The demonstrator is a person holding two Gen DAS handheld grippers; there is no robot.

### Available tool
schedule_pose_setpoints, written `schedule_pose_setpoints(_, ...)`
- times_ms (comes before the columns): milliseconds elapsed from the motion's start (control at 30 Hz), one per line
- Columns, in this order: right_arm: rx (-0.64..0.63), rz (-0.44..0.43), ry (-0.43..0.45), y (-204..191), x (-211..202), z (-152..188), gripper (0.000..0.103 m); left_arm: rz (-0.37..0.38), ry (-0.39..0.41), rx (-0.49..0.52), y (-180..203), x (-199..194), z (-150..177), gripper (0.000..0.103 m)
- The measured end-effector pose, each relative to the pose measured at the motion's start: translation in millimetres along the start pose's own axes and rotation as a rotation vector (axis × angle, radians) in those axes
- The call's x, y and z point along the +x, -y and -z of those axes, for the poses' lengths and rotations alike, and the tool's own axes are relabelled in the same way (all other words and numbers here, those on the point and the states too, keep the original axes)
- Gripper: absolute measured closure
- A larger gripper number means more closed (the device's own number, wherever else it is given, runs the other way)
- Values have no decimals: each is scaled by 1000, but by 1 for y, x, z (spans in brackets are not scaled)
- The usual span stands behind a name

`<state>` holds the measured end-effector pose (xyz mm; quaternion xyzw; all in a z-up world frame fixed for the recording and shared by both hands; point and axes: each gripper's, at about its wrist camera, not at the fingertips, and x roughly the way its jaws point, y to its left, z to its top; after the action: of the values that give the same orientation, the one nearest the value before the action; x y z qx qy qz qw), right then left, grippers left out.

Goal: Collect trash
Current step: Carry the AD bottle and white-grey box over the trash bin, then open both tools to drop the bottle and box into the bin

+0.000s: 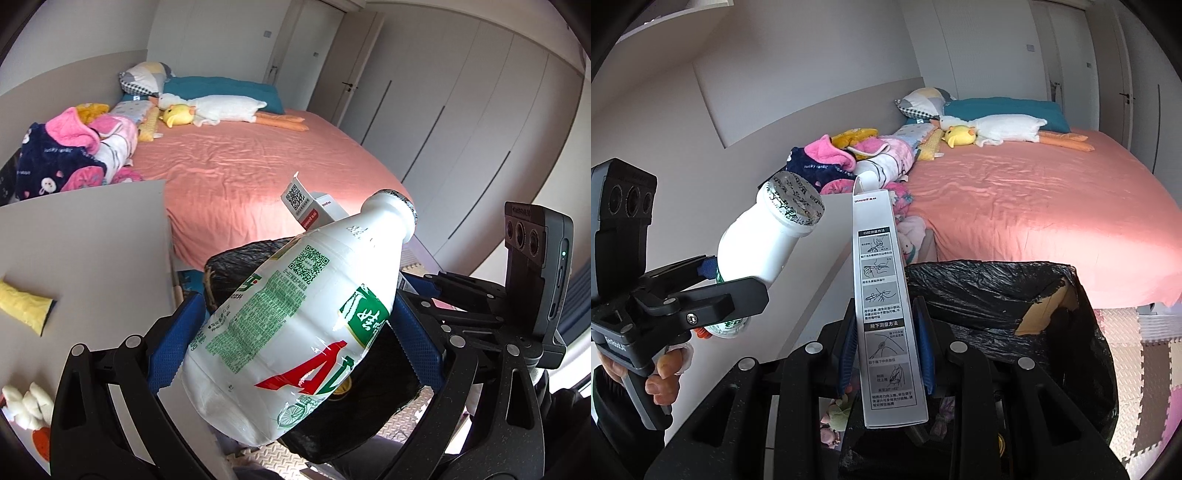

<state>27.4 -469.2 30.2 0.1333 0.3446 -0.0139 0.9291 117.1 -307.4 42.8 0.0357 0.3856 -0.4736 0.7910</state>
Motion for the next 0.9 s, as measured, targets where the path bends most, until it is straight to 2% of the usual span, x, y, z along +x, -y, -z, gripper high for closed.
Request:
schedule_pose_setpoints(167, 31, 40, 10, 19, -6, 1, 72, 47, -17, 8, 10, 14, -7, 8)
schedule_pose_setpoints(200, 47, 61, 17, 23, -7, 0, 69, 56, -21, 6, 13, 18, -9, 7)
schedule_pose_setpoints(233, 67, 95, 28, 29, -10, 1, 63, 55, -21, -4, 13, 21, -11, 7)
schedule_pose_setpoints(267, 86, 137, 42, 35, -13, 1, 42, 54, -20, -23, 13, 25, -14, 6)
schedule_pose_setpoints(300, 104, 177, 68, 42, -17, 2, 30, 61, -25, -50, 11, 29, -18, 6)
schedule_pose_setpoints(433, 137, 265, 94, 63, -25, 5, 30, 80, -47, -158, 7, 42, -27, 6)
schedule_pose_setpoints(600, 171, 274, 93, 78, -27, 7, 30, 61, -43, -117, 18, 46, -27, 6)
schedule_pose_setpoints(900, 145, 252, 86, 67, -23, 5, 30, 62, -51, -129, 11, 44, -22, 6)
